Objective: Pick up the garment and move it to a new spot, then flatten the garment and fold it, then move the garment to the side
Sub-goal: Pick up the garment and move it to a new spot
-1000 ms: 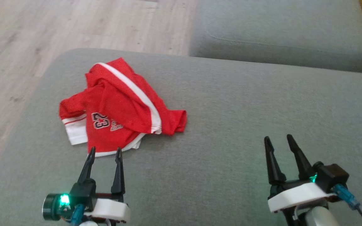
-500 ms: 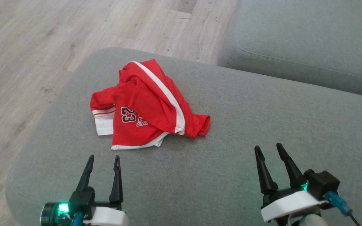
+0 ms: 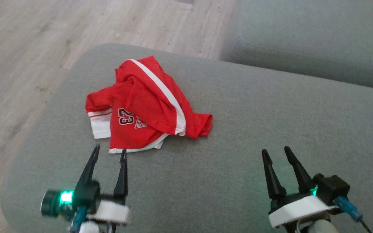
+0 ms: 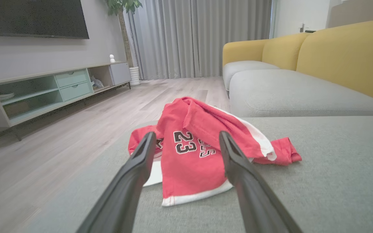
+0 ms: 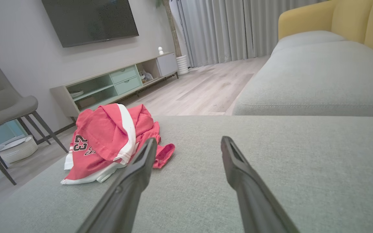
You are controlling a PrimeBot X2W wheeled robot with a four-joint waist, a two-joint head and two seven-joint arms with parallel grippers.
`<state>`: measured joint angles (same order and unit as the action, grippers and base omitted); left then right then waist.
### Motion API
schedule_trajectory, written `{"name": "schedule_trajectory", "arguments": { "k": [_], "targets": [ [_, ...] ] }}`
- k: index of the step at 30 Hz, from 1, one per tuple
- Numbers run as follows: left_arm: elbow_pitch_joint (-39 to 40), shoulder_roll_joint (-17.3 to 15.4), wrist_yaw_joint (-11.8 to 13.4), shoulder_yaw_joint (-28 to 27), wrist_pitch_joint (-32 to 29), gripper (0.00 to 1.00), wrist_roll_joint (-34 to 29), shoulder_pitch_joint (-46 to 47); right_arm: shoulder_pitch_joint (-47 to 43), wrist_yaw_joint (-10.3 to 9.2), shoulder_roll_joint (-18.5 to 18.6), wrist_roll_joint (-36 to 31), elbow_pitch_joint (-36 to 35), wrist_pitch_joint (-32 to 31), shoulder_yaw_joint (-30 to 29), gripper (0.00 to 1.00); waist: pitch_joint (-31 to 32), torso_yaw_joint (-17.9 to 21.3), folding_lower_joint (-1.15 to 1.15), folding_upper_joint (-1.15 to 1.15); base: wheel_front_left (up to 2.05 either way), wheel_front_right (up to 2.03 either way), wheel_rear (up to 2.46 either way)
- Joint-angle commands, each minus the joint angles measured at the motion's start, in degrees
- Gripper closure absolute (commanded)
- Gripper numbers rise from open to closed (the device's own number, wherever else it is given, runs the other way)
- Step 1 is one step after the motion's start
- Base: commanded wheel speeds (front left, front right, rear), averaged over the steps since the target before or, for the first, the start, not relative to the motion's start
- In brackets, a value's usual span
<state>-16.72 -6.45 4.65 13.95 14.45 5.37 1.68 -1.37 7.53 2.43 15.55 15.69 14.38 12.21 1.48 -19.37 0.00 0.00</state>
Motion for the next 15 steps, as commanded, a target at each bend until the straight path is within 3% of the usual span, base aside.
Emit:
{"name": "schedule_trajectory", "arguments": {
  "k": [1, 7, 15],
  "targets": [
    [1.8, -0.7, -0.5, -1.2, 0.5, 0.00, -0.7, 5.4, 3.0, -0.04, 0.4, -0.4, -2.0, 0.6, 0.7, 0.00, -1.3, 1.3, 0.00, 0.00, 0.00, 0.00, 0.00],
    [-1.4, -1.7, -4.1, 1.5, -1.4, 0.00, -2.0, 13.4, 4.8, -0.04, 0.4, -1.3, -2.5, 0.6, -1.4, 0.00, -5.3, 4.2, 0.00, 0.00, 0.00, 0.00, 0.00],
    [-9.5, -2.6, -10.3, 6.0, -11.7, 0.00, -1.7, 26.6, 7.8, -0.04, 0.4, -2.3, -3.2, 0.6, -3.2, 0.00, -11.4, 8.3, 0.00, 0.00, 0.00, 0.00, 0.00]
  ]
}}
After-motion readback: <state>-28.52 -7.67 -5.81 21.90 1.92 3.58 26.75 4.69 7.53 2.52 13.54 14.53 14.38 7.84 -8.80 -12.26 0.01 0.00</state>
